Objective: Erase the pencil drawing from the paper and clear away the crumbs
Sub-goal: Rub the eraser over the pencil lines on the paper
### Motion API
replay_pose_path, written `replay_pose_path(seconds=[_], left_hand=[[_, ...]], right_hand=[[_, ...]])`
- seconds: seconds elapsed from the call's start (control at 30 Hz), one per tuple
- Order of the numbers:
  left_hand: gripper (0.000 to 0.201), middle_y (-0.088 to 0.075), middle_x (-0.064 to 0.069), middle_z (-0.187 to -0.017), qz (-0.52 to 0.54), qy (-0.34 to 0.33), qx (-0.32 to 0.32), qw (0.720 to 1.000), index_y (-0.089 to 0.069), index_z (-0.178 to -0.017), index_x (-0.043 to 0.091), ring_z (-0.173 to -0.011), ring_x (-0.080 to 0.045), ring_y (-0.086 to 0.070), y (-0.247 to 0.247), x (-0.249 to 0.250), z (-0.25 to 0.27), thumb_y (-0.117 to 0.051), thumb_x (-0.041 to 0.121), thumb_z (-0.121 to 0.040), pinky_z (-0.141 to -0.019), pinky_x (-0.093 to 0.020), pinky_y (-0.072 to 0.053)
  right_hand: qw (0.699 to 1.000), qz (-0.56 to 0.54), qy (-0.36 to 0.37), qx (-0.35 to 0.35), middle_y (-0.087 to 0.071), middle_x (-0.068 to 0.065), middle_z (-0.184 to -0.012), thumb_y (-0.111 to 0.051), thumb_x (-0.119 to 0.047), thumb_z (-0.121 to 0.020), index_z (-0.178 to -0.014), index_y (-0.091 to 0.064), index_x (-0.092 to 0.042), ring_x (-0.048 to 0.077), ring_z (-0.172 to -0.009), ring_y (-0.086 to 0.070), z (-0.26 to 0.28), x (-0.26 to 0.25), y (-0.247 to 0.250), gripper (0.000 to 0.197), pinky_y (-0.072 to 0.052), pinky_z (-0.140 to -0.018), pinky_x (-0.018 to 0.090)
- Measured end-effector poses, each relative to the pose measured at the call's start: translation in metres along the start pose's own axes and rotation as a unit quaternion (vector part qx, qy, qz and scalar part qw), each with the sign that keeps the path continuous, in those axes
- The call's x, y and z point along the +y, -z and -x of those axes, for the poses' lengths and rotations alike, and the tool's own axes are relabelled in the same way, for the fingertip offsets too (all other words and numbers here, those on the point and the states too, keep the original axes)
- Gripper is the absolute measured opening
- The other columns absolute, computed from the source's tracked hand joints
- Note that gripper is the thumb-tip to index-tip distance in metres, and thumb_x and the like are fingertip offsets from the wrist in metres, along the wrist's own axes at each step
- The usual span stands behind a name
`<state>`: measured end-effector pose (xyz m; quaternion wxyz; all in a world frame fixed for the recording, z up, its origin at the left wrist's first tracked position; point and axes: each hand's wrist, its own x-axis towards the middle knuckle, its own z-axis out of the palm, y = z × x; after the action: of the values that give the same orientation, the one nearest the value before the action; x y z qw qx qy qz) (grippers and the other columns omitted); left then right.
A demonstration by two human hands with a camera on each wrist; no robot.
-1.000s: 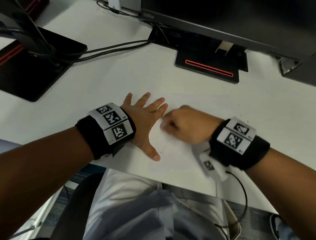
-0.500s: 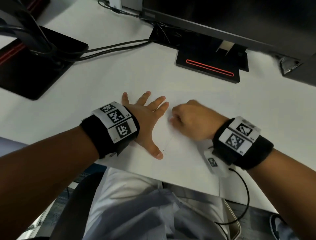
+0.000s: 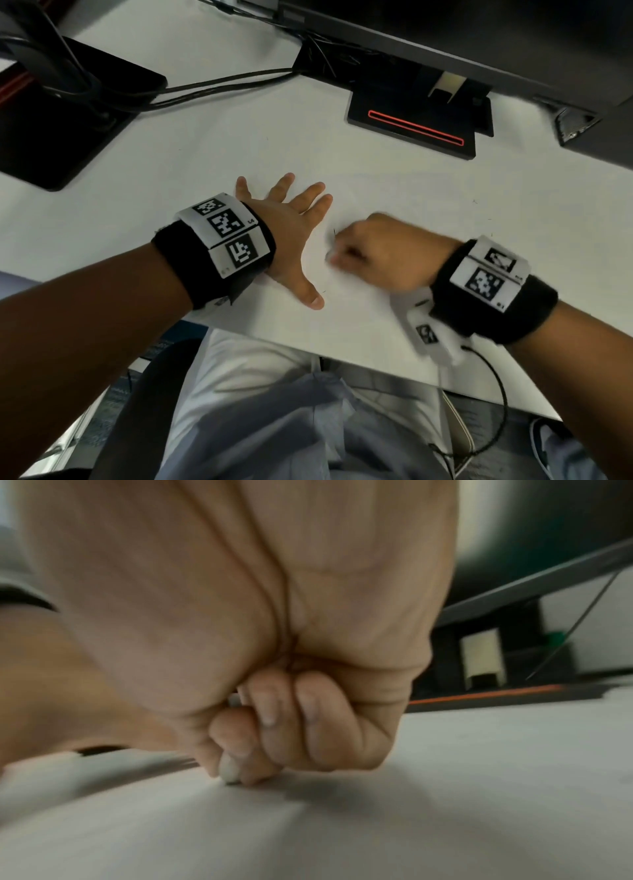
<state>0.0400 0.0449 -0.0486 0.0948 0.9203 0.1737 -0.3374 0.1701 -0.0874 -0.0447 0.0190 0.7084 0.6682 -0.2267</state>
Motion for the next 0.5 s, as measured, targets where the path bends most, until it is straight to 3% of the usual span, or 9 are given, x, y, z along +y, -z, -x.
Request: replay_pose_path(seconds=[0.1,0.17,0.27,0.4,0.5], left_hand=[[0.155,0.037,0.017,-0.156,0.007,0.0,0.001,1.0,0.029,-0.15,0.032,-0.146,-0.024,0.032,0.0,-0.001,-0.001,-0.063,0.095,-0.044,-0.106,-0.079,0.002],[0.155,0.037,0.016,-0.156,0.003,0.003,0.001,1.0,0.029,-0.15,0.031,-0.146,-0.024,0.032,0.0,-0.001,-0.001,-0.063,0.095,-0.044,-0.106,-0.079,0.001],[0.154,0.038,0.016,-0.156,-0.006,0.007,-0.001,1.0,0.03,-0.15,0.031,-0.146,-0.025,0.031,0.001,0.001,-0.001,-0.064,0.094,-0.045,-0.107,-0.079,0.001],[0.156,0.038,0.017,-0.155,0.007,0.005,-0.003,1.0,0.031,-0.149,0.033,-0.146,-0.025,0.032,0.001,0.0,-0.002,-0.063,0.095,-0.042,-0.106,-0.079,0.003],[0.156,0.038,0.017,-0.155,0.005,0.007,-0.003,1.0,0.03,-0.149,0.033,-0.146,-0.025,0.032,0.0,-0.001,-0.002,-0.063,0.095,-0.042,-0.106,-0.08,0.003]], right_hand=[[0.996,0.009,-0.075,0.04,-0.049,-0.004,-0.062,-0.042,-0.032,-0.102,-0.065,-0.047,-0.017,0.015,-0.061,-0.044,-0.002,0.022,0.012,0.04,-0.033,-0.065,0.028],[0.999,0.016,-0.031,0.023,-0.049,-0.003,-0.06,-0.043,-0.031,-0.101,-0.065,-0.047,-0.018,0.006,-0.057,-0.042,0.002,0.007,0.006,0.038,-0.035,-0.063,0.029],[0.999,-0.021,0.036,-0.015,-0.054,-0.002,-0.061,-0.047,-0.031,-0.1,-0.073,-0.057,-0.011,0.009,-0.056,-0.047,0.008,-0.011,-0.007,0.035,-0.039,-0.061,0.027],[0.996,0.015,-0.068,0.047,-0.055,0.0,-0.067,-0.045,-0.034,-0.101,-0.07,-0.054,-0.013,0.024,-0.069,-0.051,-0.003,0.032,0.012,0.038,-0.039,-0.068,0.03],[0.999,0.006,-0.011,0.034,-0.054,-0.001,-0.063,-0.042,-0.032,-0.099,-0.071,-0.054,-0.015,0.02,-0.064,-0.05,0.003,0.011,0.0,0.035,-0.04,-0.065,0.031]])
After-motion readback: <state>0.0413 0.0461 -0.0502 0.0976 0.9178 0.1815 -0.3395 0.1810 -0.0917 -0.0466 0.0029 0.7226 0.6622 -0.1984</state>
